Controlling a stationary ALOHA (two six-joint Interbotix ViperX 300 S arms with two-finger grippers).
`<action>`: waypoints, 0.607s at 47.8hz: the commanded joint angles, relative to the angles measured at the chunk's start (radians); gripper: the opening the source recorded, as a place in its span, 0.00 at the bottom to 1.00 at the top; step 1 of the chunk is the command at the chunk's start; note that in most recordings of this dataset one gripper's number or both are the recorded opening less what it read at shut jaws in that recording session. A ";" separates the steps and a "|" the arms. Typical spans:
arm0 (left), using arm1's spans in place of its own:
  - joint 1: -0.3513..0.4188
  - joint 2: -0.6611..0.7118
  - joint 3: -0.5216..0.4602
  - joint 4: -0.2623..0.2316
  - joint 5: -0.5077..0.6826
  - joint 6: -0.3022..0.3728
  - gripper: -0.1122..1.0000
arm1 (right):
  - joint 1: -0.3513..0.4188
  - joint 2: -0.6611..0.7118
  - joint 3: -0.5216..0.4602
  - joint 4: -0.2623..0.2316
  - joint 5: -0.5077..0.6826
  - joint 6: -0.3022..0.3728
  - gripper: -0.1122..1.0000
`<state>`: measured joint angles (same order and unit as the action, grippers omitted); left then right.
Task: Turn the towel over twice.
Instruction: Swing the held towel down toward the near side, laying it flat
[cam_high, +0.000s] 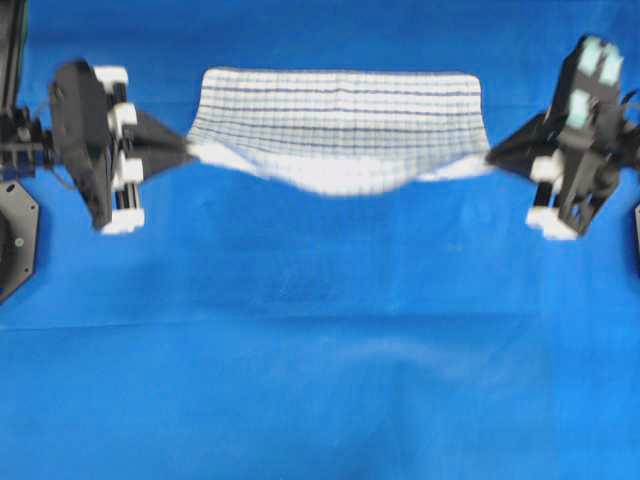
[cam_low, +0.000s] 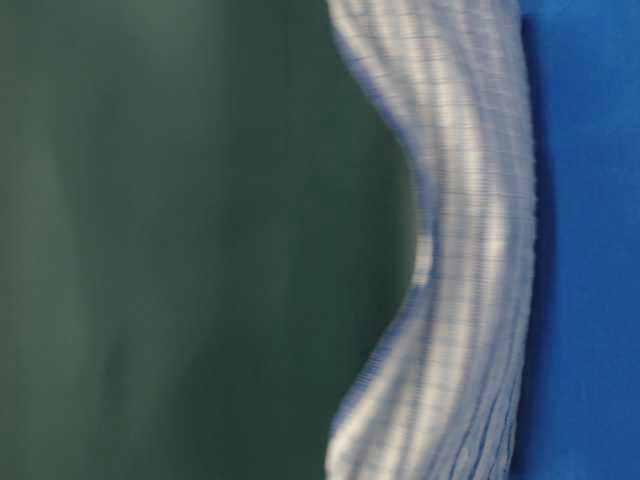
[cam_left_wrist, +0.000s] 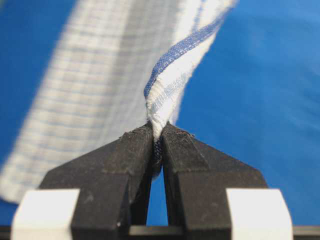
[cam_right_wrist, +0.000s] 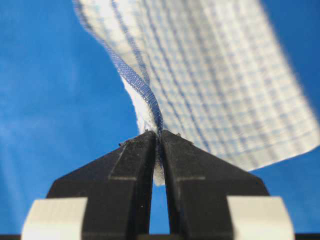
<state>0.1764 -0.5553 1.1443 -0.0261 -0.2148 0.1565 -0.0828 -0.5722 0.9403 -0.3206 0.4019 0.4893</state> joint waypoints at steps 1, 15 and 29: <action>-0.074 0.021 -0.005 -0.002 -0.002 -0.003 0.12 | 0.049 0.043 -0.002 0.000 -0.032 0.031 0.17; -0.232 0.190 -0.008 -0.003 -0.008 -0.051 0.12 | 0.175 0.175 0.035 0.003 -0.141 0.127 0.17; -0.327 0.319 -0.014 -0.003 -0.023 -0.150 0.12 | 0.276 0.259 0.049 0.003 -0.201 0.232 0.17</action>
<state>-0.1289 -0.2347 1.1428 -0.0276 -0.2270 0.0153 0.1672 -0.3191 1.0002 -0.3191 0.2163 0.7072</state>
